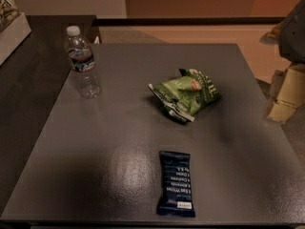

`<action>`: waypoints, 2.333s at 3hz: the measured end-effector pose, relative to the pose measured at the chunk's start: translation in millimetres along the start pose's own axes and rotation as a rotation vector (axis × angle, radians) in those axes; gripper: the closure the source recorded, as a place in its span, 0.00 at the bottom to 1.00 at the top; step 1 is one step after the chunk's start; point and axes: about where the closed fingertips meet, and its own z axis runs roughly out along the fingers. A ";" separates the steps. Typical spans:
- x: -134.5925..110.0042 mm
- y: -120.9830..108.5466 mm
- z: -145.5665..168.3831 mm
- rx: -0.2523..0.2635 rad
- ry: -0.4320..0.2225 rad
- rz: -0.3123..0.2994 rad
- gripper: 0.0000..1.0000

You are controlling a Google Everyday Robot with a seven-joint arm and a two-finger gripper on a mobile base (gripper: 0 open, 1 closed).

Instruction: Move water bottle near rxbar blueberry

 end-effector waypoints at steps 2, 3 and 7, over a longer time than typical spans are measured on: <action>-18.6 -5.2 4.1 -0.004 -0.058 0.012 0.00; -59.8 -23.3 22.0 -0.014 -0.149 0.010 0.00; -257.6 -66.3 92.6 -0.005 -0.562 0.031 0.00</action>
Offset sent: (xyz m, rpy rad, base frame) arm 0.0249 0.0405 -0.0014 0.1454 -0.0025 0.0102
